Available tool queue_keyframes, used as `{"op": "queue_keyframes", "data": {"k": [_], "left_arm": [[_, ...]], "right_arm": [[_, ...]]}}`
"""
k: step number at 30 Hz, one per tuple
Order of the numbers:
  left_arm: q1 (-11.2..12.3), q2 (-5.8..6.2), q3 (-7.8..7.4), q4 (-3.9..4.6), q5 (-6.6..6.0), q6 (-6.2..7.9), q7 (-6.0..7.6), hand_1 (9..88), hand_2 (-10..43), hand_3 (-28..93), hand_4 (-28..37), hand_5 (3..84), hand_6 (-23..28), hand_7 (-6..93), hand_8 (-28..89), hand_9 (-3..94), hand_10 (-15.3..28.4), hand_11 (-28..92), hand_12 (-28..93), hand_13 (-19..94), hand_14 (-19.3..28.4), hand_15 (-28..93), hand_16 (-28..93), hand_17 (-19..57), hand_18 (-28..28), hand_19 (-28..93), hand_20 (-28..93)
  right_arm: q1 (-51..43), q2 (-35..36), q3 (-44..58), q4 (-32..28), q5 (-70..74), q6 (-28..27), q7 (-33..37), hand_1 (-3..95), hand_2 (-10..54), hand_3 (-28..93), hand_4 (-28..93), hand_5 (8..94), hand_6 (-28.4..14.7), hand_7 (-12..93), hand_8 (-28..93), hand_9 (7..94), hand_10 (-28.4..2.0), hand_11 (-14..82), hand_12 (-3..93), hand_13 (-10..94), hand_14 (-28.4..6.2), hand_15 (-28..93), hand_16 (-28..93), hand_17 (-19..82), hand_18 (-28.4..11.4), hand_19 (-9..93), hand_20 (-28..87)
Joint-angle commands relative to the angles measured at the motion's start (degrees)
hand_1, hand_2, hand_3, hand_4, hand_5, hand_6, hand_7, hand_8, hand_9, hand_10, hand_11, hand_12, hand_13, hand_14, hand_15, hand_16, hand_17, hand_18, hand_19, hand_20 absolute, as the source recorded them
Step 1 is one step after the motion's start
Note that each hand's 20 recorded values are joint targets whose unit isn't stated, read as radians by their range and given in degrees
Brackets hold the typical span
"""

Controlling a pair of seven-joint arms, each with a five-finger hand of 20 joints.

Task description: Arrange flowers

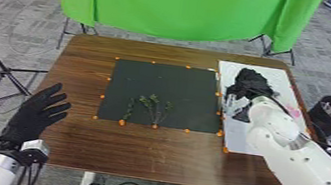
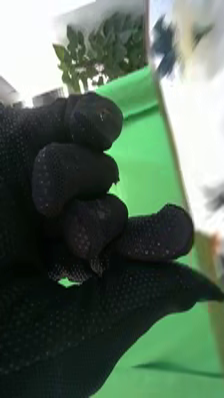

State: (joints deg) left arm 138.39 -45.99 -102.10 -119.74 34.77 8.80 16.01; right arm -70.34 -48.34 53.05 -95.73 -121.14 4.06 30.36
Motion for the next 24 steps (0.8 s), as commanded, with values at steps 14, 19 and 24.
{"op": "queue_keyframes", "data": {"k": [14,19,24], "left_arm": [[-0.3,-0.64,0.09,0.08,0.12,-0.15,-0.81,26.2,-2.9,70,-24.1,26.6,2.6,20.7,-11,24.7,12.1,20,16,21,16.4,30,0,-9.7,23.0,43,8],[0.6,-0.67,-0.28,-0.12,-0.08,0.18,-0.55,26.1,-3.1,70,-24.2,26.6,2.6,20.9,-11,24.8,12.1,20,16,21,16.4,30,0,-9.7,23.0,43,8],[0.2,-0.45,-0.09,0.12,-0.03,-0.10,-0.42,26.0,-3.1,70,-24.3,26.6,2.6,20.8,-11,24.8,12.1,20,16,21,16.4,30,0,-9.7,23.0,43,8]], "right_arm": [[-3.5,-6.7,0.5,-7.1,-14.5,-7.1,3.2,37.0,-9.5,80,-27,70.7,1.1,53,17,77.5,-8.5,69.4,52.5,72,-9.2,86,40,36,-22.4,93,48],[-3.6,-4.6,1.1,-7.2,-17.2,-9.7,7.0,20.4,-9.5,78,-28,68.3,-0.6,53,-14,72.6,-9.6,68.8,52.3,69,-9.9,86,40,34,-22.6,93,46],[-2.8,-4.2,0.8,-6.4,-16.5,-16.1,10.1,16.1,-9.5,75,-28,66.9,-1.4,51,-14,71.5,-10.2,68.3,52.2,68,-10.2,86,40,32,-22.6,92,46]]}}
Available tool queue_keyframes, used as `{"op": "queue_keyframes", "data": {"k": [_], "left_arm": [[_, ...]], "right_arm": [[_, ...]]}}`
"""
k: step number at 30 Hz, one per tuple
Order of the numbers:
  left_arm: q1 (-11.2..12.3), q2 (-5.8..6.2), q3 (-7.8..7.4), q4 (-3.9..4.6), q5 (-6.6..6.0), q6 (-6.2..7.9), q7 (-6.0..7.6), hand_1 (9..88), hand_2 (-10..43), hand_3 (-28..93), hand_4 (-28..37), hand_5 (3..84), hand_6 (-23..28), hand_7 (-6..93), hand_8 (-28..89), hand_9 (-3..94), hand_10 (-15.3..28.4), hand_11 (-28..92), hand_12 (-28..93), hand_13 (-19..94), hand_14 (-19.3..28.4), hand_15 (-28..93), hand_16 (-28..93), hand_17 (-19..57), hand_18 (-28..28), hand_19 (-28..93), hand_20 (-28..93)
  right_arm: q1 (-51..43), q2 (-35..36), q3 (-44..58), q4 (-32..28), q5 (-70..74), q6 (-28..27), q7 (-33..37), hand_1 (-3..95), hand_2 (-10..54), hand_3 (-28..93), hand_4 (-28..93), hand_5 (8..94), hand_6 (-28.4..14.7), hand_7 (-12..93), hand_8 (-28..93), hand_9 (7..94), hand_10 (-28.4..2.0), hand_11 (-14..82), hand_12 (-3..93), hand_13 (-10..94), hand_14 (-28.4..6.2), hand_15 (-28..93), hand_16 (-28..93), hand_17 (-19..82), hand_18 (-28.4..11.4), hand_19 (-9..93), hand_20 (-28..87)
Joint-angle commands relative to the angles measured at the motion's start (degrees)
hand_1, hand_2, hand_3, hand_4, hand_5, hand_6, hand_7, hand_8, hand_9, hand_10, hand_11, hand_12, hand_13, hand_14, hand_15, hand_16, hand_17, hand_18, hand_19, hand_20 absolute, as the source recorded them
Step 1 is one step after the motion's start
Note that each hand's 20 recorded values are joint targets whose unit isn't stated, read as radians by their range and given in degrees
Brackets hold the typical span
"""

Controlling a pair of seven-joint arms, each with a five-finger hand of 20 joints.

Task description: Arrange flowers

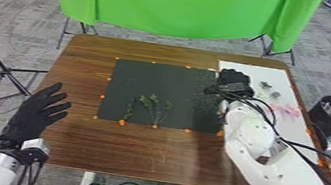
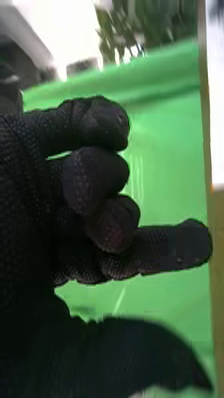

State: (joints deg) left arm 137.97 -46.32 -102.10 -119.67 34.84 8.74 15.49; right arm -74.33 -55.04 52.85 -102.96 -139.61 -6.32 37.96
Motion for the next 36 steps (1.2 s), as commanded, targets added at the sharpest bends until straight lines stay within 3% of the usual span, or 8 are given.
{"op": "queue_keyframes", "data": {"k": [1,10,17,21,23,26,29,36], "left_arm": [[0.7,-0.25,-0.20,0.00,-0.02,-0.12,-0.12,26.0,-3.0,70,-24.3,26.6,2.6,20.8,-11,24.8,12.1,20,16,21,16.4,30,0,-9.7,23.0,43,8],[0.0,-0.52,-0.11,0.20,1.48,-0.29,-1.40,26.1,-2.9,70,-24.2,26.6,2.6,20.8,-11,24.8,12.1,20,16,21,16.3,30,0,-9.8,23.0,43,8],[0.3,-0.56,-0.42,0.21,1.45,-0.64,-1.67,26.1,-2.9,70,-24.1,26.6,2.6,20.8,-11,24.8,12.1,20,16,21,16.3,30,0,-9.8,23.0,43,8],[-0.3,-0.61,-0.21,0.40,1.61,-0.93,-1.97,26.0,-2.8,70,-24.1,26.6,2.6,20.8,-11,24.8,12.1,20,16,21,16.3,30,0,-9.8,23.0,43,8],[-0.7,-0.65,-0.09,0.52,1.67,-1.15,-2.20,26.1,-2.8,70,-24.1,26.6,2.6,20.8,-11,24.8,12.1,20,16,21,16.4,30,0,-9.8,23.0,43,8],[-0.8,-0.69,0.01,0.65,1.67,-1.28,-2.26,26.2,-2.7,70,-24.2,26.6,2.6,20.7,-11,24.8,12.1,20,16,21,16.4,30,0,-9.8,23.0,43,8],[-0.7,-0.65,0.01,0.58,1.63,-1.14,-2.16,26.2,-2.6,70,-24.2,26.5,2.6,20.6,-11,24.8,12.2,20,16,21,16.4,30,0,-9.8,23.0,43,8],[-0.1,-0.79,-0.21,0.31,1.52,-0.80,-2.11,26.2,-2.6,70,-24.1,26.6,2.6,20.6,-11,24.8,12.1,20,16,21,16.4,30,0,-9.8,23.0,43,8]], "right_arm": [[1.3,2.2,1.2,1.2,2.3,-8.1,3.1,15.7,-9.5,74,-28,66.4,-1.7,50,-14,70.8,-10.5,68.0,52.2,67,-10.5,85,40,32,-22.6,92,46],[3.0,2.3,-0.7,7.4,1.5,-8.7,5.2,13.8,-9.5,73,-28,64.1,-3.1,48,-13,67.6,-11.5,67.7,51.7,65,-11.2,85,40,30,-22.7,90,47],[4.3,1.8,-3.2,9.6,3.0,-6.8,5.3,15.2,-9.5,76,-28,65.4,-2.6,48,-13,69.1,-11.2,67.9,50.6,66,-11.0,85,38,31,-22.7,90,47],[4.9,1.5,-4.6,11.4,7.4,-2.9,1.4,21.2,-9.5,78,-28,67.3,-1.4,50,-14,71.0,-10.6,67.8,50.1,68,-10.5,85,38,33,-22.6,91,46],[2.9,2.1,-2.8,10.6,8.0,-4.1,-0.5,26.7,-9.5,80,-28,69.4,-0.4,50,-14,72.3,-10.1,68.0,49.8,69,-10.1,85,38,34,-22.3,91,46],[2.3,1.6,-2.0,11.5,12.6,-4.2,-2.7,33.9,-9.5,76,-28,71.1,1.1,49,11,76.0,-8.9,67.5,50.3,71,-9.2,85,38,34,-22.2,92,45],[1.1,1.7,-1.0,11.6,14.3,-4.6,-4.1,43.3,-9.5,77,-28,75.3,1.7,50,16,79.9,-7.9,67.8,50.3,74,-8.3,85,39,37,-21.9,93,46],[-1.0,2.4,-0.6,11.5,15.3,1.9,-7.1,42.9,-9.5,85,-26,75.8,-0.5,53,20,81.4,-7.8,70.3,51.1,75,-8.5,87,40,38,-22.4,93,48]]}}
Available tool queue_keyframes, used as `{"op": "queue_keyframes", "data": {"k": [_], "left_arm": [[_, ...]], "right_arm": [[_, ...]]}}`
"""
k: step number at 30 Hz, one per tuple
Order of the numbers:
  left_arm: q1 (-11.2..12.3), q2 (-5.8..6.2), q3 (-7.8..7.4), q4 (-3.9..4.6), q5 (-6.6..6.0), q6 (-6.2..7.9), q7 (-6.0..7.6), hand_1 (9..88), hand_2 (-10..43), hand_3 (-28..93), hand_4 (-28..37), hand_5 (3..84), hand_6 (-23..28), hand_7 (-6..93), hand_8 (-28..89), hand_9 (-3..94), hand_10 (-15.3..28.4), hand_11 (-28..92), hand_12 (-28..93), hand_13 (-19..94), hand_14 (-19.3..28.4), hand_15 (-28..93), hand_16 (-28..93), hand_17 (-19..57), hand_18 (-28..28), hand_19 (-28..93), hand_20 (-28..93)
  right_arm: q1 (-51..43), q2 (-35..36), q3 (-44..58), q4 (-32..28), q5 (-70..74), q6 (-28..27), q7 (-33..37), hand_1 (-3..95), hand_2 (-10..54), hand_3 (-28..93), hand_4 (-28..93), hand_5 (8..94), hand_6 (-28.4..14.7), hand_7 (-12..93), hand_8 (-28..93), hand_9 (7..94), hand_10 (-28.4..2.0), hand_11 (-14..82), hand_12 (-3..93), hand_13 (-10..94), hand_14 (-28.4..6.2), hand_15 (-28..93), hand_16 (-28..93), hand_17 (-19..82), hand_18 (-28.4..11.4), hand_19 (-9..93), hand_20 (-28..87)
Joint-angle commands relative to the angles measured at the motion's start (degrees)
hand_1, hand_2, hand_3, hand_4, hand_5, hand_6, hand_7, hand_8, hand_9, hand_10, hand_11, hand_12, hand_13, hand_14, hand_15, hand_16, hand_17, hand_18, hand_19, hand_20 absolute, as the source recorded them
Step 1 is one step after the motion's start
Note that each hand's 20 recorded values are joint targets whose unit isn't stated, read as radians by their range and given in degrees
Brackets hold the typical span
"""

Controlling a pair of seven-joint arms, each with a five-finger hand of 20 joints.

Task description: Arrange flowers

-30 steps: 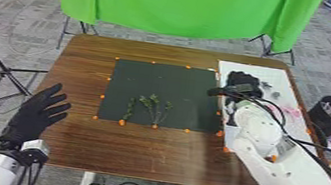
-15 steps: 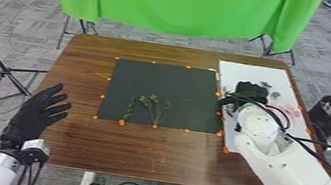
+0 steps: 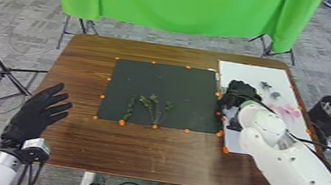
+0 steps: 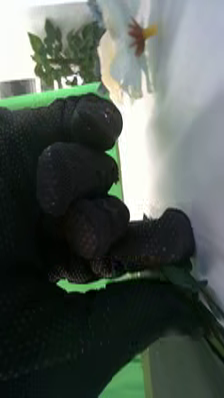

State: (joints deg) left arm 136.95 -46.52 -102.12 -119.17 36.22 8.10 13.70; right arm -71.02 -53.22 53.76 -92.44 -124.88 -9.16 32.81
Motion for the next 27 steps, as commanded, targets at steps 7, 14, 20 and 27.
{"op": "queue_keyframes", "data": {"k": [7,14,20,27], "left_arm": [[1.1,-0.70,-0.02,-0.36,0.05,0.27,-0.01,26.3,-2.4,70,-24.1,26.6,2.6,20.7,-11,24.8,12.1,20,16,21,16.4,30,0,-9.8,23.0,43,8],[1.4,-0.34,0.02,-0.43,-0.26,0.66,0.61,26.4,-2.3,70,-24.0,26.6,2.6,20.6,-11,24.8,12.1,20,16,21,16.4,30,0,-9.8,23.0,43,8],[1.6,-0.24,-0.10,-0.47,-0.36,0.80,0.70,26.5,-2.3,70,-24.0,26.6,2.6,20.7,-11,24.7,12.0,20,16,21,16.4,30,0,-9.8,23.0,43,8],[0.9,-0.73,0.01,-0.31,0.11,0.21,-0.03,26.5,-2.3,70,-24.0,26.6,2.6,20.7,-11,24.8,12.1,20,16,21,16.4,30,0,-9.7,23.0,43,8]], "right_arm": [[-4.3,1.3,-3.1,1.1,0.0,17.3,-5.1,39.9,-9.5,87,-18,76.3,-1.7,58,21,83.8,-7.4,75.0,51.6,78,-8.6,90,39,40,-23.2,93,54],[-3.8,0.8,-1.7,-2.4,-1.3,19.1,-5.6,38.7,-9.5,87,-15,77.7,-2.1,58,22,85.1,-6.9,75.7,52.2,79,-8.4,90,39,42,-23.5,93,55],[-5.5,-1.4,-0.3,-7.4,-0.9,14.9,-5.0,38.6,-9.5,87,-15,77.6,-1.9,58,23,85.1,-6.9,75.6,52.6,79,-8.4,90,39,42,-23.5,93,55],[-8.4,-5.1,-0.8,-10.7,-0.4,11.9,-7.3,38.8,-9.5,87,-15,77.6,-1.7,58,23,85.1,-6.9,75.4,52.6,79,-8.4,90,39,42,-23.5,93,55]]}}
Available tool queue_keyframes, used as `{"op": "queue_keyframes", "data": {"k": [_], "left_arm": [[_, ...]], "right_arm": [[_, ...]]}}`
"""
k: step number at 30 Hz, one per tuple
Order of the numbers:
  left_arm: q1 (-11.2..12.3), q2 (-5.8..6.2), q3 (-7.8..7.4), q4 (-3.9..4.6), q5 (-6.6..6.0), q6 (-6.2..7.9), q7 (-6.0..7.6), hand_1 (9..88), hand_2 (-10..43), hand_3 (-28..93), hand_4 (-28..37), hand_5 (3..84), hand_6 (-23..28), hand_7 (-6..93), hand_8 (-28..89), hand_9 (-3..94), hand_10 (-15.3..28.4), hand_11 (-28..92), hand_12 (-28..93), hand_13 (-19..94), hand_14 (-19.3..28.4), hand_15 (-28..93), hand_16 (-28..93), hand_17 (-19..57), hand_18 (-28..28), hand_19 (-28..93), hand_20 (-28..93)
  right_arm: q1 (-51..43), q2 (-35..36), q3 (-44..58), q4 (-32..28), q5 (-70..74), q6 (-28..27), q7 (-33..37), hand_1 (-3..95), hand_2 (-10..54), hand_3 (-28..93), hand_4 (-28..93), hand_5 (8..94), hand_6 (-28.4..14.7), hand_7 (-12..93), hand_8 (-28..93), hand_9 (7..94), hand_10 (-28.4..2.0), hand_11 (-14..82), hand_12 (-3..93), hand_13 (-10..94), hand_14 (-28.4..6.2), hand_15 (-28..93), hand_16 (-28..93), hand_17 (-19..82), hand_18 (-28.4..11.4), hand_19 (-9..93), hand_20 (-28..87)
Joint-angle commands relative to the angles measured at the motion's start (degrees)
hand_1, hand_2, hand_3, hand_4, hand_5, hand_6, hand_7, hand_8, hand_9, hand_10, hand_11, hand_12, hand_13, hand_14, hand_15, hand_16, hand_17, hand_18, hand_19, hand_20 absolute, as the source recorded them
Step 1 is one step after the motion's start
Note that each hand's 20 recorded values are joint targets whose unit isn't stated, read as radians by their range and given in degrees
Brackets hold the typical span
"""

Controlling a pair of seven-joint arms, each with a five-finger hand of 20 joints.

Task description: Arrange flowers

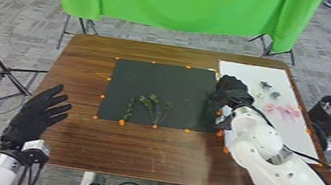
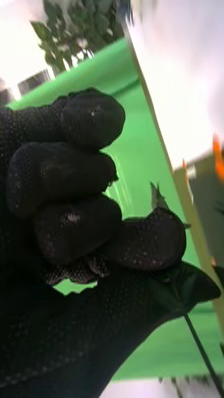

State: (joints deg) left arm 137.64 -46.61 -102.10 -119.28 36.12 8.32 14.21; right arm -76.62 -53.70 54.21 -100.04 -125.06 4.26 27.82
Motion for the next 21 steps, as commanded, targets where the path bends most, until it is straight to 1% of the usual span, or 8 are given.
{"op": "queue_keyframes", "data": {"k": [1,4,5,8,9,11,13,21], "left_arm": [[0.1,-0.71,0.00,-0.16,0.31,-0.14,-0.70,26.5,-2.3,70,-23.9,26.6,2.6,20.7,-11,24.8,12.0,20,16,21,16.4,30,0,-9.8,23.0,43,8],[-0.2,-0.79,0.08,-0.06,0.41,-0.31,-1.01,26.5,-2.3,70,-24.0,26.6,2.6,20.7,-11,24.7,12.0,20,16,21,16.3,30,0,-9.8,23.0,43,8],[-0.2,-0.75,0.19,-0.01,0.33,-0.27,-0.85,26.5,-2.3,70,-24.0,26.6,2.6,20.8,-11,24.7,12.0,20,16,21,16.3,30,0,-9.8,23.0,43,8],[-0.5,-0.79,0.26,0.02,0.46,-0.46,-1.15,26.5,-2.2,70,-24.0,26.6,2.6,20.8,-11,24.8,12.1,20,16,21,16.4,30,0,-9.8,23.0,43,8],[-0.4,-0.80,0.22,-0.01,0.49,-0.40,-1.26,26.6,-2.2,70,-24.0,26.6,2.6,20.8,-11,24.8,12.1,20,16,21,16.4,30,0,-9.8,23.0,43,8],[-0.4,-0.75,0.17,0.01,0.41,-0.26,-1.15,26.5,-2.2,70,-23.9,26.6,2.6,20.8,-11,24.8,12.1,20,16,21,16.4,30,0,-9.8,22.9,43,8],[-0.3,-0.85,-0.06,0.06,0.55,-0.46,-1.31,26.5,-2.2,70,-23.9,26.6,2.6,20.8,-11,24.8,12.1,20,16,21,16.4,30,0,-9.8,23.0,43,8],[-0.3,-0.78,0.03,0.07,0.41,-0.44,-1.15,26.4,-2.3,70,-24.0,26.6,2.6,20.8,-11,24.7,12.1,20,16,21,16.4,30,0,-9.7,23.0,43,8]], "right_arm": [[-3.0,-5.1,-1.7,-3.0,-0.3,-1.5,-2.4,38.8,-9.5,87,-15,77.6,-1.6,58,23,85.0,-6.8,75.3,52.5,79,-8.3,90,39,42,-23.5,93,55],[-3.0,-6.2,-3.5,-2.1,-1.3,-1.7,-0.9,38.9,-9.5,87,-15,77.6,-1.5,58,23,85.1,-6.8,75.1,52.5,79,-8.3,90,39,42,-23.5,93,55],[-2.8,-6.5,-4.1,-1.7,-2.0,-1.5,0.2,38.9,-9.5,87,-15,77.6,-1.5,58,23,85.1,-6.8,75.0,52.5,79,-8.2,90,39,42,-23.4,93,55],[-2.9,-7.2,-5.0,-1.2,-3.2,-2.8,3.2,38.9,-9.5,87,-15,77.6,-1.2,58,23,85.1,-6.8,74.7,52.5,79,-8.2,90,39,43,-23.4,93,55],[-3.1,-7.3,-5.0,-1.4,-3.9,-4.2,4.3,38.8,-9.5,87,-15,77.6,-1.2,58,22,85.1,-6.7,74.6,52.5,79,-8.2,90,39,43,-23.3,93,55],[-3.2,-7.2,-5.3,-1.4,-5.2,-4.6,5.4,39.0,-9.5,86,-15,77.6,-1.1,58,22,85.0,-6.7,74.4,52.5,80,-8.1,89,39,43,-23.4,93,55],[-3.3,-7.0,-5.4,-1.3,-6.3,-5.1,5.6,38.9,-9.5,86,-15,77.8,-0.9,57,22,85.1,-6.7,74.2,52.3,80,-7.9,89,39,43,-23.4,93,55],[-3.6,-6.9,-4.5,-1.7,-6.4,-8.8,6.6,38.3,-9.5,85,-16,77.8,0.7,56,22,85.1,-6.2,73.3,52.4,80,-7.6,89,39,43,-23.1,93,55]]}}
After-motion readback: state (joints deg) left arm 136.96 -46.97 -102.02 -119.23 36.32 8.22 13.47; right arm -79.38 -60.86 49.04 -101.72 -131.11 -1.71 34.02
